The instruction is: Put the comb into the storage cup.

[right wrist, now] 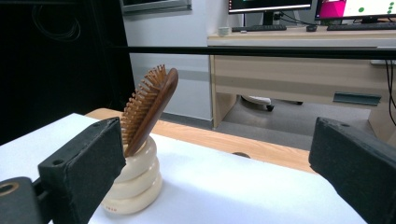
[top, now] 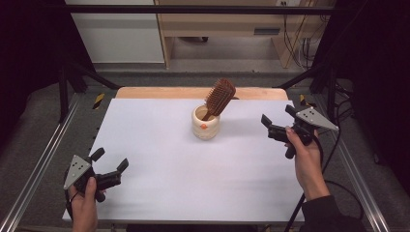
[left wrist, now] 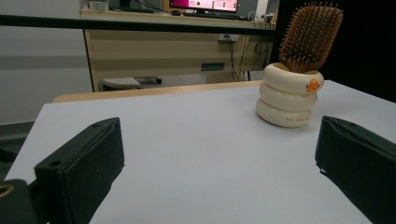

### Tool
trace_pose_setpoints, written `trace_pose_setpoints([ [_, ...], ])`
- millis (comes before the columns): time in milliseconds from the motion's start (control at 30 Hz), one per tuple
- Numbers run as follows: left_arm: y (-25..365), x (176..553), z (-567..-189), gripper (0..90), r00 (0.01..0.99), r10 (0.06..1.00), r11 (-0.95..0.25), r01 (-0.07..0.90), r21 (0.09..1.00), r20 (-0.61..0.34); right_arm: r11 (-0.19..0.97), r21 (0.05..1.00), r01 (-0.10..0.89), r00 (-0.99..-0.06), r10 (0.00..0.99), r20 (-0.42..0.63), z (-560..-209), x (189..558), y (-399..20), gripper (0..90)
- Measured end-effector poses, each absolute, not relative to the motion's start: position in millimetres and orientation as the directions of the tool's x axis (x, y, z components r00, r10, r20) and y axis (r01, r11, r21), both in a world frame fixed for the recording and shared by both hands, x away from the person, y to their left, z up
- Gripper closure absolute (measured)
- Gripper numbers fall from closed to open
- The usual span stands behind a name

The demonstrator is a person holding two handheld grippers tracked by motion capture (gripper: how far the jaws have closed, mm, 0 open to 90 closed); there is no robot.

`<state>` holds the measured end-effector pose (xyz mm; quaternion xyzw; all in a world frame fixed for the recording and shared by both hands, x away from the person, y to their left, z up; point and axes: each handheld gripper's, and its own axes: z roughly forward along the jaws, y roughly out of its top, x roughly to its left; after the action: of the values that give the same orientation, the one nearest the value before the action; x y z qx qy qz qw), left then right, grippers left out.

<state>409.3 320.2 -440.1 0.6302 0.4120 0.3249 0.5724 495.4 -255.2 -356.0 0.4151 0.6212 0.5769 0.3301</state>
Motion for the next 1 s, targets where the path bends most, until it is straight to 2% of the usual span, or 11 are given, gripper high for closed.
trace_pose_setpoints([
  [1000,319.4,399.0,-433.1,1.5,0.458,0.887,0.002,0.116,0.993,-0.056,-0.052,0.992,0.119,-0.436,0.894,0.099,-378.6,450.1,-279.5,4.2],
])
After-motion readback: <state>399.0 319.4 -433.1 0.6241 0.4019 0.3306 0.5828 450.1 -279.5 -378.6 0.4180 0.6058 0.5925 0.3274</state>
